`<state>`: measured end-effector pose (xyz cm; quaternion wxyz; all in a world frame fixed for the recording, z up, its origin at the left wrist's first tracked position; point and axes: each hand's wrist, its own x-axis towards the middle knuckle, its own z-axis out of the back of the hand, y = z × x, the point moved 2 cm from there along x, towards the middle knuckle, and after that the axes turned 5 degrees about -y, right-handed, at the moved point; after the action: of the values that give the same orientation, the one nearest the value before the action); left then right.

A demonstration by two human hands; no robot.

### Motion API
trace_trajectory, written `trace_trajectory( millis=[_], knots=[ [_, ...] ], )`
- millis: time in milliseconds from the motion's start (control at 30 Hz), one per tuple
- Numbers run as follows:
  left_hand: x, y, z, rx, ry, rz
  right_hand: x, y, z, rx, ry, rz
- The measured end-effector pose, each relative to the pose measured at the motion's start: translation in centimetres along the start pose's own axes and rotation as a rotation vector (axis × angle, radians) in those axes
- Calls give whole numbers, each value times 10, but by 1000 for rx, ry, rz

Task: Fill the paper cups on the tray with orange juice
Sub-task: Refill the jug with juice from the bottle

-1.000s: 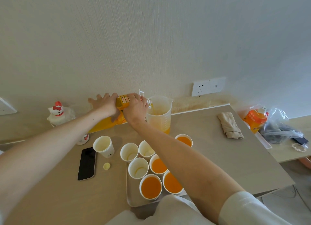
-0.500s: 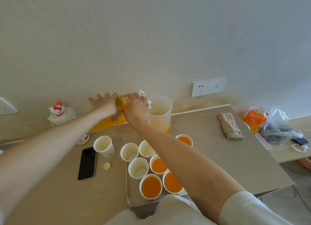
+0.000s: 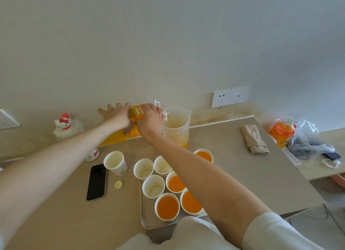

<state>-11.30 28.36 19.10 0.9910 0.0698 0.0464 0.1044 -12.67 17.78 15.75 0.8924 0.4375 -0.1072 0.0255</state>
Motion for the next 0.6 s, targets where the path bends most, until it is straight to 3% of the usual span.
trace_trajectory(
  millis=[600],
  knots=[
    [3, 0, -5, -24, -13, -13, 2, -4, 1, -12, -37, 36]
  ],
)
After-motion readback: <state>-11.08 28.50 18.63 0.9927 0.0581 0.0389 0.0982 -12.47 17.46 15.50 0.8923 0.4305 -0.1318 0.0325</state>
